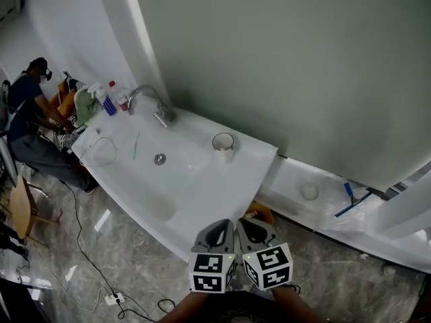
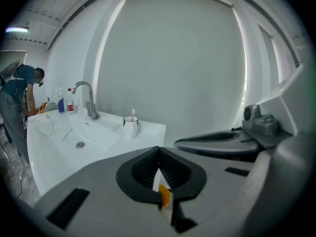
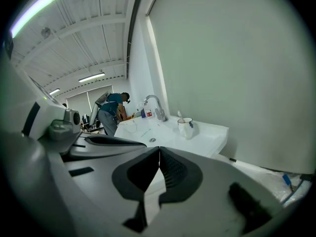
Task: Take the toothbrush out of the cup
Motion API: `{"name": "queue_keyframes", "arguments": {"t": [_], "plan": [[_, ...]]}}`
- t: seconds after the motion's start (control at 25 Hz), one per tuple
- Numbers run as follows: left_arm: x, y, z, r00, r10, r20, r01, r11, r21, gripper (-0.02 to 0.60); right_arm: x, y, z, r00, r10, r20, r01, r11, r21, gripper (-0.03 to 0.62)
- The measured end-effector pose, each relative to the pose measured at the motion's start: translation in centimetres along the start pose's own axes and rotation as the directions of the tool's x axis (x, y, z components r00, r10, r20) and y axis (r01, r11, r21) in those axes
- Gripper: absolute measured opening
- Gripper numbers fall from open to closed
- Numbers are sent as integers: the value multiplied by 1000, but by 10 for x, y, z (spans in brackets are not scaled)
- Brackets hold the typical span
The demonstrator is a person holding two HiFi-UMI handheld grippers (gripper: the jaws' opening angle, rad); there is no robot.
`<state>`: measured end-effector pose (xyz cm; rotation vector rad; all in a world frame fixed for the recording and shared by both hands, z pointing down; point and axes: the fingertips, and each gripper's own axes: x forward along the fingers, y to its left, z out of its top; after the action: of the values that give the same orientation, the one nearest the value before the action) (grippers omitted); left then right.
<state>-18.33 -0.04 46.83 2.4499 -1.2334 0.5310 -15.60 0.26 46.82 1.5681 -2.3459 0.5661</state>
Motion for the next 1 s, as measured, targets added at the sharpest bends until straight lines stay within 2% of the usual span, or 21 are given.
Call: {"name": "queue_keyframes", "arguments": {"t": [0.28,0.64,1.0], "plan": [[4,36,15,1000,-22,22,22,1000,-8,9,29,15,20,1000,-24,5,24,999,-23,11],[12,42,26,998,-61,30,62,998,-18,9,39,10,32,998,-60,8,60,998,-29,11],[40,47,40,999,-23,37,25,999,-33,9,54,-19,43,999,-40,10,40,999,-23,11]]}}
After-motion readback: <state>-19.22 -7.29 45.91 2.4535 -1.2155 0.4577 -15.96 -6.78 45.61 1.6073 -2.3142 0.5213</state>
